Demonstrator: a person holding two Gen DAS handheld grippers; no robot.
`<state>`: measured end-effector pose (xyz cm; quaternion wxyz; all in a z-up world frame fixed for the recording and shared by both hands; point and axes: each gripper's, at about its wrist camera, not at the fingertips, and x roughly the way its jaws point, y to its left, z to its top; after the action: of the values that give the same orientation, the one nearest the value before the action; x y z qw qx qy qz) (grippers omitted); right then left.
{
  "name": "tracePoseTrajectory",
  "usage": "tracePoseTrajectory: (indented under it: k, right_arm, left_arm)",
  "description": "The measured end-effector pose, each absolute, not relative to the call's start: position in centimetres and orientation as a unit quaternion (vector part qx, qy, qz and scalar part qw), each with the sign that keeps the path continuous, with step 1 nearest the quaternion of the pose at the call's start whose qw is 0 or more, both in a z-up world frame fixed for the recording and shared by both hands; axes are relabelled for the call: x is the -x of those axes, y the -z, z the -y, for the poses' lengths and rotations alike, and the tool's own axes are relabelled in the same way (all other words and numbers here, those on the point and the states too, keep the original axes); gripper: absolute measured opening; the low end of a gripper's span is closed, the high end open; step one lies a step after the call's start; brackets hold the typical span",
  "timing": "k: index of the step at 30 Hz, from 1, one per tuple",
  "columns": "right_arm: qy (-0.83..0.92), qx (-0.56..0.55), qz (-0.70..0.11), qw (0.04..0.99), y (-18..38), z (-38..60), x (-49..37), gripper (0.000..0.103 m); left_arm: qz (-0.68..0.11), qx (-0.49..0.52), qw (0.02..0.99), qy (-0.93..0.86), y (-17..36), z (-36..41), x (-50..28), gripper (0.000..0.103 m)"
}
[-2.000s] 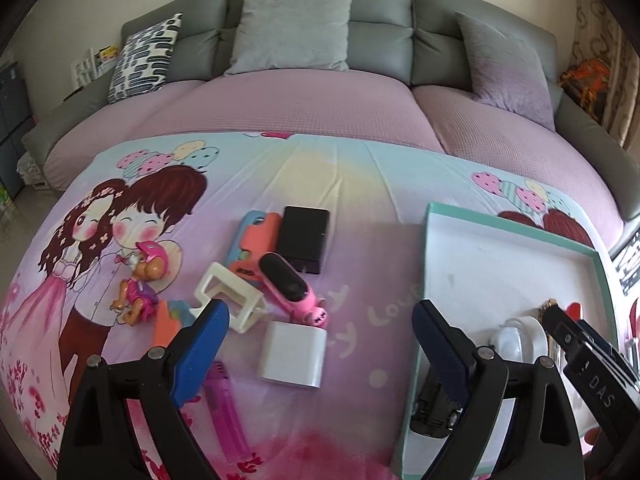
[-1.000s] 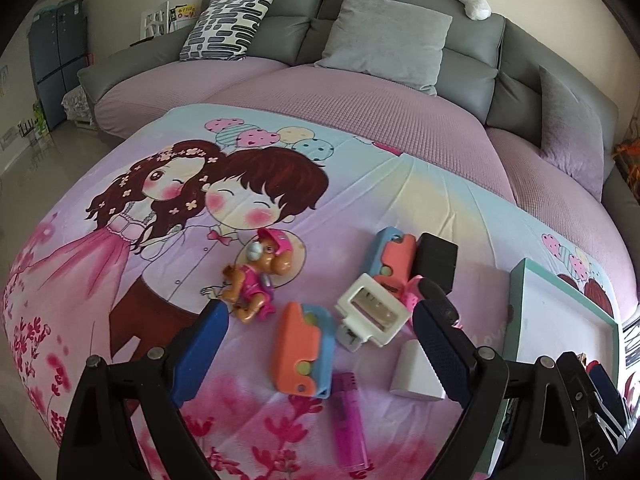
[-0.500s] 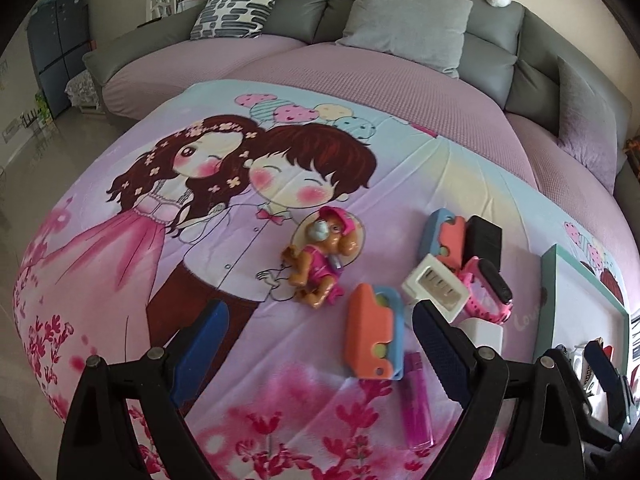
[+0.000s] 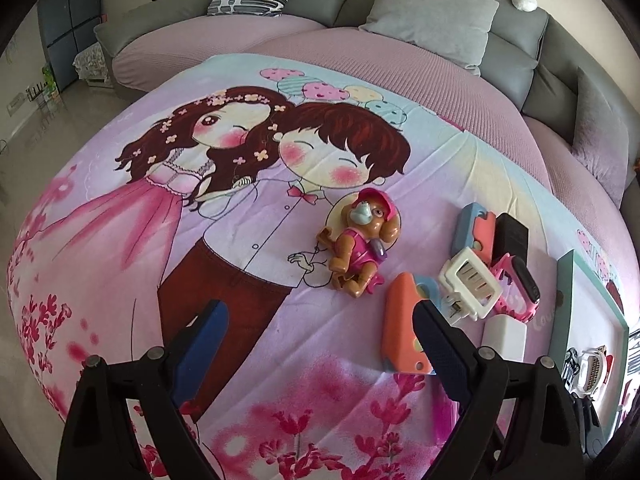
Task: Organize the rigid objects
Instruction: 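Withdraw both tools from the tray back toward the remaining objects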
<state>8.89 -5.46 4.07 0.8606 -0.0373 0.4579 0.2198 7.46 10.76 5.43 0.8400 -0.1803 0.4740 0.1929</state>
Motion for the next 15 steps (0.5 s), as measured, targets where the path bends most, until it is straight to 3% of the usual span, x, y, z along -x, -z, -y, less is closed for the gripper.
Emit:
tracePoseTrajectory:
  k: [5, 8, 15]
  right_arm:
    - [-0.212, 0.048, -0.475, 0.853, -3.1, 5.0, -8.7, 0.102]
    - [-0.213, 0.053, -0.479, 0.85, -2.8, 4.7, -8.4, 0.088]
    - [-0.222, 0.068, -0.471, 0.851, -3.4, 4.1, -7.6, 0.085]
  left_arm:
    - [-0.495, 0.182, 0.83, -0.185, -4.2, -10.5, -7.9, 0.093]
    - [-0.496, 0.179, 0.829, -0.184, -4.0, -10.4, -8.0, 0.093]
    - [-0.5, 0.189, 0.824, -0.189, -3.7, -11.0, -8.0, 0.093]
